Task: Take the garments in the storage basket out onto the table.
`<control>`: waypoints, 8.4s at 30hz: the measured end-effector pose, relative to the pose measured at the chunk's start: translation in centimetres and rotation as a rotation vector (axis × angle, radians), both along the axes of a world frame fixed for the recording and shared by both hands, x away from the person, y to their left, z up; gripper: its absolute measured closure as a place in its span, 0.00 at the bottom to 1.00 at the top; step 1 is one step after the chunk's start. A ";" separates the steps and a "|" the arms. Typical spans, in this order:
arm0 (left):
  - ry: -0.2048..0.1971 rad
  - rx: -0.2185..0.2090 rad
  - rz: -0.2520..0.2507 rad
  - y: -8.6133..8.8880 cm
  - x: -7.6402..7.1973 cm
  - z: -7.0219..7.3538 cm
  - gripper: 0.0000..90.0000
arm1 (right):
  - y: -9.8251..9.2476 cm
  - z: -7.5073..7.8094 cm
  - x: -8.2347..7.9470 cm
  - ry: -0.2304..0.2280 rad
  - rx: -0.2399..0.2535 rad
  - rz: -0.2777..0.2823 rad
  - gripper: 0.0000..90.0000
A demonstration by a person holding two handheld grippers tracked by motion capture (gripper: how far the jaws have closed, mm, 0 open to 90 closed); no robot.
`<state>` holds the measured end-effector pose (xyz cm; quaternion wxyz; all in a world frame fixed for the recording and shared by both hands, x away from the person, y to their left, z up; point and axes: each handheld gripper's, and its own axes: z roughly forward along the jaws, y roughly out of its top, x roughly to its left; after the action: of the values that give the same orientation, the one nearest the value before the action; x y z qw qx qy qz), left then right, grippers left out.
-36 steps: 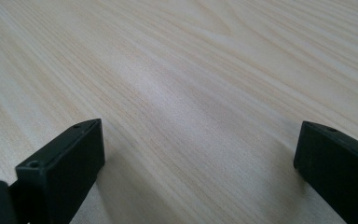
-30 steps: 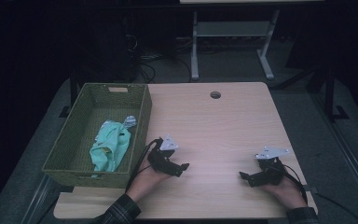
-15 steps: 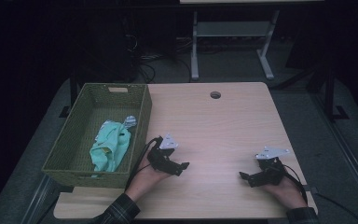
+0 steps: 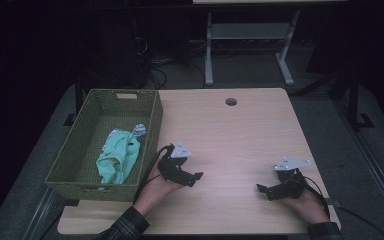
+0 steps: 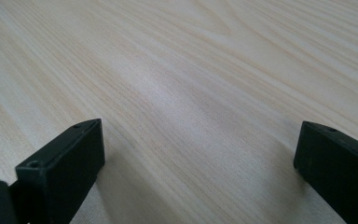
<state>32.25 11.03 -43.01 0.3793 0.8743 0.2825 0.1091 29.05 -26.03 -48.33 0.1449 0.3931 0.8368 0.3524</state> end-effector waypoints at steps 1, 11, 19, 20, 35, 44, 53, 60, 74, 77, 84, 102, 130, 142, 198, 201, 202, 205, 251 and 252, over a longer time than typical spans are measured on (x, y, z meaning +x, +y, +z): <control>0.001 -0.001 0.000 0.0 0.0 0.1 0.14 | 0.0 0.0 0.0 0.001 0.000 0.000 0.02; -0.002 -0.010 0.017 0.0 0.0 0.8 0.14 | 0.0 0.0 0.0 0.004 0.001 -0.003 0.02; -0.002 -0.008 0.014 0.0 0.0 1.3 0.14 | 0.0 0.0 0.0 0.004 0.001 -0.001 0.02; -0.002 -0.005 0.014 0.0 0.0 1.4 0.14 | 0.0 0.0 0.0 0.004 0.001 -0.001 0.02; -0.017 -0.019 0.010 0.1 0.1 3.1 0.14 | 0.0 0.0 0.0 0.004 0.002 -0.002 0.02; -0.026 -0.008 -0.012 0.0 0.2 4.3 0.14 | 0.0 0.0 0.0 0.003 0.003 -0.002 0.02; -0.020 -0.006 -0.044 0.1 0.5 5.2 0.14 | 0.0 0.0 0.0 0.002 0.003 -0.002 0.02; -0.022 -0.011 -0.084 0.3 0.8 6.1 0.15 | 0.0 0.0 0.0 0.004 0.002 -0.001 0.02; -0.014 -0.026 -0.080 2.8 1.4 7.6 0.15 | 0.0 0.0 -0.1 0.002 0.000 -0.013 0.02; -0.016 -0.017 -0.076 3.3 1.5 7.7 0.15 | 0.0 0.0 -0.1 -0.001 -0.001 -0.009 0.02; -0.014 -0.022 -0.079 4.1 1.4 8.1 0.16 | 0.0 0.0 -0.1 -0.001 -0.001 -0.010 0.02; -0.007 -0.030 -0.037 6.6 1.6 8.2 0.16 | 0.0 0.0 -0.1 0.000 0.000 -0.011 0.02; 0.012 -0.020 0.028 10.0 2.2 7.1 0.16 | 0.0 0.0 -0.1 0.000 -0.001 -0.010 0.02; 0.004 -0.033 0.051 11.4 2.2 7.3 0.18 | 0.0 0.0 -0.1 0.001 0.000 -0.010 0.02; 0.018 0.057 0.308 19.8 4.4 3.5 0.26 | 0.0 0.0 -0.1 0.000 -0.001 -0.010 0.02; 0.047 0.088 0.320 19.7 4.6 3.2 0.27 | 0.0 0.0 -0.1 0.001 0.000 -0.011 0.02; 0.047 0.088 0.320 19.7 4.6 3.2 0.27 | 0.0 0.0 -0.1 0.000 -0.001 -0.010 0.02; 0.065 0.103 0.322 19.5 4.7 2.9 0.30 | 0.0 0.0 -0.1 0.000 -0.001 -0.010 0.02; 0.164 0.054 0.400 20.5 4.8 3.6 0.92 | 0.0 0.0 -0.1 0.000 -0.001 -0.010 0.02; 0.159 0.044 0.402 20.6 4.8 3.8 0.92 | 0.0 0.0 -0.1 0.000 -0.001 -0.010 0.02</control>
<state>37.00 31.59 -39.25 0.3074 0.8143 0.4777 0.1191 28.92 -26.02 -48.32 0.1469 0.3971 0.8350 0.3514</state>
